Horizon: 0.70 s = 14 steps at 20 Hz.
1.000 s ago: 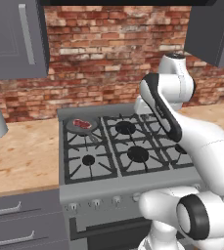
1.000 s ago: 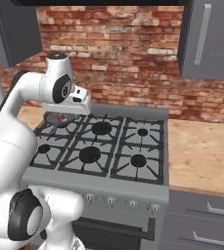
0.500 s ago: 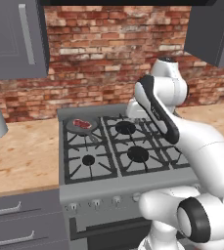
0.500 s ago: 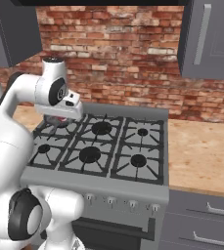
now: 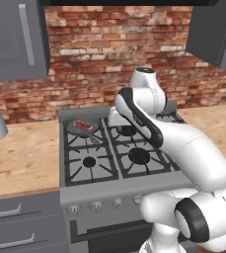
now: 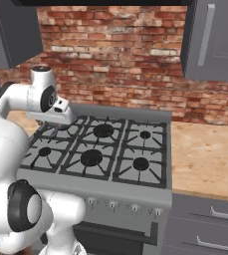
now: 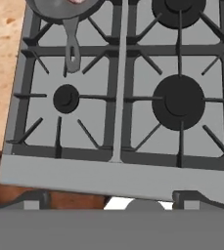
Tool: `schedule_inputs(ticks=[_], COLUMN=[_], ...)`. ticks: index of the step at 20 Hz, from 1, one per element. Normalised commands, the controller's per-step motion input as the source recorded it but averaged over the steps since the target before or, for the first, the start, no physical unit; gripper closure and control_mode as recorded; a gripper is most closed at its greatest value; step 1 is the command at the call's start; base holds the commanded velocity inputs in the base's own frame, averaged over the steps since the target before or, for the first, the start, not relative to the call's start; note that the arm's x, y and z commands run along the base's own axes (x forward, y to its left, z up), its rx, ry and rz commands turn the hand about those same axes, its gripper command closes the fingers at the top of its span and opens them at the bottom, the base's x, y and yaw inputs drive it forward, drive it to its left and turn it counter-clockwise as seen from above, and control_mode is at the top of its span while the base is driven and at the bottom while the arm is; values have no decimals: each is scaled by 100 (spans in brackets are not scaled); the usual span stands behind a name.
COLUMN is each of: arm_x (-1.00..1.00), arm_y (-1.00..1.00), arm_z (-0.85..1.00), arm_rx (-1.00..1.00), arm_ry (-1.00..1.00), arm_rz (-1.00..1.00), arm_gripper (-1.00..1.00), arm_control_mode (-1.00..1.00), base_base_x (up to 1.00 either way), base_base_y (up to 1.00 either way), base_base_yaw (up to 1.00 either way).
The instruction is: Pick up the pan with the steak in it and place it on the dining table. Then place the steak on the plate.
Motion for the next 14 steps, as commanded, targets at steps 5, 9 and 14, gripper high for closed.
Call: schedule_inputs(ticks=[5,9,14], arm_x=[49,56,62], arm_y=[51,52,45], arm_z=[-34,-35,-31], arm_rx=[0,0,0], arm_ry=[0,0,0], arm_rz=[-1,-1,-1], arm_gripper=[-100,-100,-100], arm_control_mode=[-100,-100,-100], base_base_x=[0,0,0], base_base_y=[0,0,0], base_base_yaw=[0,0,0])
